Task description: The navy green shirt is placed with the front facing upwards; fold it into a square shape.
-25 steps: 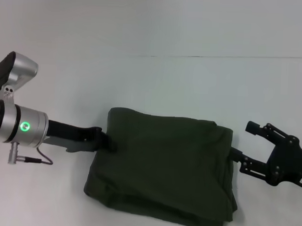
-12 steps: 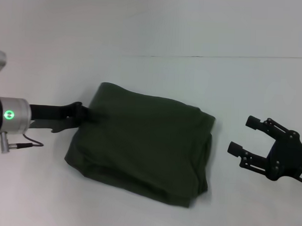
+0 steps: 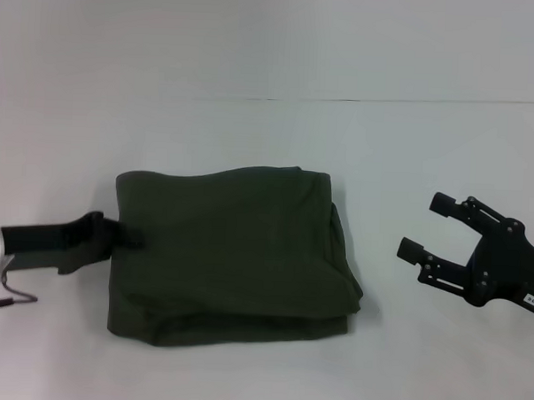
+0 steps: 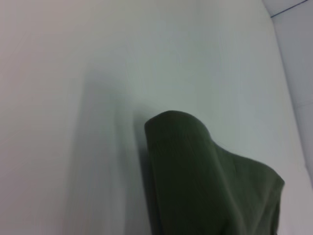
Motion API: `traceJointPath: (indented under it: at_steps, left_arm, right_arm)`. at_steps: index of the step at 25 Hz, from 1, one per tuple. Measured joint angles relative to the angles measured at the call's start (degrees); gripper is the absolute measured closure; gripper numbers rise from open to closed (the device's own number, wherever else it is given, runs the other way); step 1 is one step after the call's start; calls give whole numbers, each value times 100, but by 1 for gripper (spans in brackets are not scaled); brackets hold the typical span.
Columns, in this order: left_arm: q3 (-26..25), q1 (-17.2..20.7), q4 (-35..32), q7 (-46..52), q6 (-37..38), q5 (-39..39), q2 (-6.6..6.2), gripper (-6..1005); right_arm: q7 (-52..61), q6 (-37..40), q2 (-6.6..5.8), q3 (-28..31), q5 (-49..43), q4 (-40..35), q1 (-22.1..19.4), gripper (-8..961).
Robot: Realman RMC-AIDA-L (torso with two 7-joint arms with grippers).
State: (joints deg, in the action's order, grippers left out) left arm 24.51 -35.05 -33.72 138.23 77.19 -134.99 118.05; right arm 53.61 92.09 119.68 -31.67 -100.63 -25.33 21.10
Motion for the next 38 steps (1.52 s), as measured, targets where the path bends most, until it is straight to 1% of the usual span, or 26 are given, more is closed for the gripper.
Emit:
traceJointPath:
  at_steps: [3, 6, 11, 18, 20, 21, 24, 27, 29, 30, 31, 32, 33, 35, 36, 38]
  left_arm:
    - [-196, 186, -5, -218, 208, 59, 53, 883]
    - [-278, 264, -7, -571, 349, 171, 89, 875]
    - [-431, 345, -81, -1634, 881, 511, 115, 831]
    - [-414, 595, -599, -2837, 983, 583, 183, 680]
    - [-413, 678, -820, -3348, 1129, 613, 236, 637]
    - [-417, 733, -970, -3705, 1253, 646, 286, 616]
    - [-434, 962, -1326, -4815, 1709, 893, 448, 513]
    - [-445, 1203, -1404, -5768, 2129, 1249, 553, 410]
    - [-438, 1361, -1387, -6221, 2293, 1356, 588, 333]
    - [-438, 1361, -1387, -6221, 2293, 1356, 588, 294]
    - [-408, 1435, -1354, -6437, 2346, 1346, 600, 255]
    - [-408, 1435, -1354, -6437, 2346, 1346, 600, 217]
    - [-361, 1541, -1280, -6707, 2373, 1224, 617, 178]
    - [-362, 1676, -1189, -7022, 2349, 1061, 640, 34]
    - [-362, 1676, -1189, -7022, 2349, 1061, 640, 34]
    - [-515, 1856, -955, -7588, 2311, 991, 656, 34]
  right_arm:
    - [0, -15, 7, 20, 0, 11, 34, 38]
    - [0, -28, 10, 21, 0, 17, 65, 38]
    - [6, -63, 11, 0, 0, 23, 95, 38]
    - [-133, -205, 5, -26, -17, 91, 115, 38]
    - [-157, -207, 3, -26, -8, 100, 117, 38]
    - [-157, -207, 3, -26, -8, 100, 117, 38]
    - [-204, -187, 7, -34, -24, 112, 119, 38]
    - [-484, -77, 15, -80, -50, 224, 50, 38]
    - [-868, 1, 14, -130, -51, 414, -32, 38]
    - [-1041, 18, 14, -146, -53, 522, -77, 38]
    - [-1159, 5, 12, -161, -69, 609, -127, 38]
    - [-1224, -12, 12, -169, -91, 659, -160, 38]
    - [-1253, -61, 12, -179, -171, 702, -203, 38]
    - [-1263, -157, 13, -180, -339, 775, -280, 38]
    - [-1264, -210, 13, -174, -376, 799, -312, 38]
    - [-1299, -351, 11, -152, -419, 840, -415, 38]
